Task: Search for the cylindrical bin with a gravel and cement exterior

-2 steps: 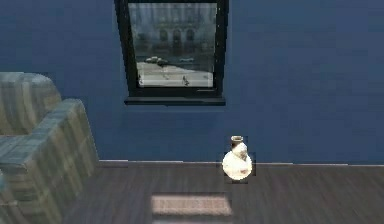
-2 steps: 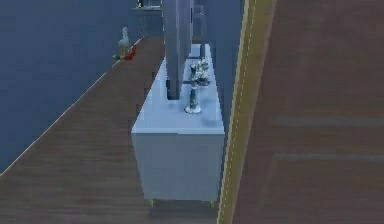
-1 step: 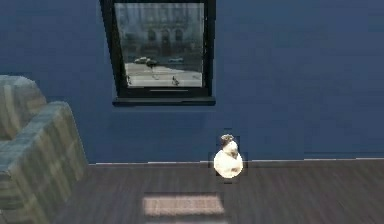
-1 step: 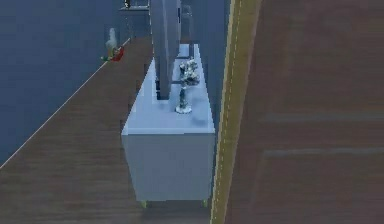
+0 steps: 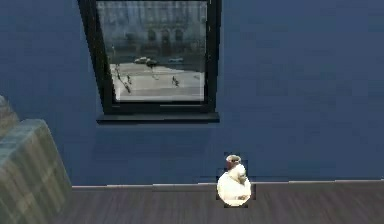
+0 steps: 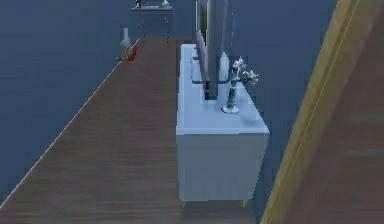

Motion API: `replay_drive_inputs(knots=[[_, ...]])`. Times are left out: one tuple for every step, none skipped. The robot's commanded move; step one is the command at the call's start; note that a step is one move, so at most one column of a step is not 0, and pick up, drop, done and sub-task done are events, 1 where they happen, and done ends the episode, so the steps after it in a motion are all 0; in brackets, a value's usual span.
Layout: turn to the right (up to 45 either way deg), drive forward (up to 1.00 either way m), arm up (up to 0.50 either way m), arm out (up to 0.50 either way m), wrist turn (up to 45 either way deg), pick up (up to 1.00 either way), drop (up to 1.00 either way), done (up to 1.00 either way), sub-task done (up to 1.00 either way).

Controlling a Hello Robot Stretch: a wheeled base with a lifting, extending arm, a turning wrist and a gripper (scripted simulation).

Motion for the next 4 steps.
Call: replay_drive_inputs(knots=[[-45.0,0.00,0.00,0.00,0.0,0.00,0.00,0.00,0.00],[-45.0,0.00,0.00,0.00,0.0,0.00,0.00,0.00,0.00],[-12.0,0.00,0.00,0.00,0.0,0.00,0.00,0.00,0.00],[0.0,1.00,0.00,0.00,0.0,0.00,0.00,0.00,0.00]])
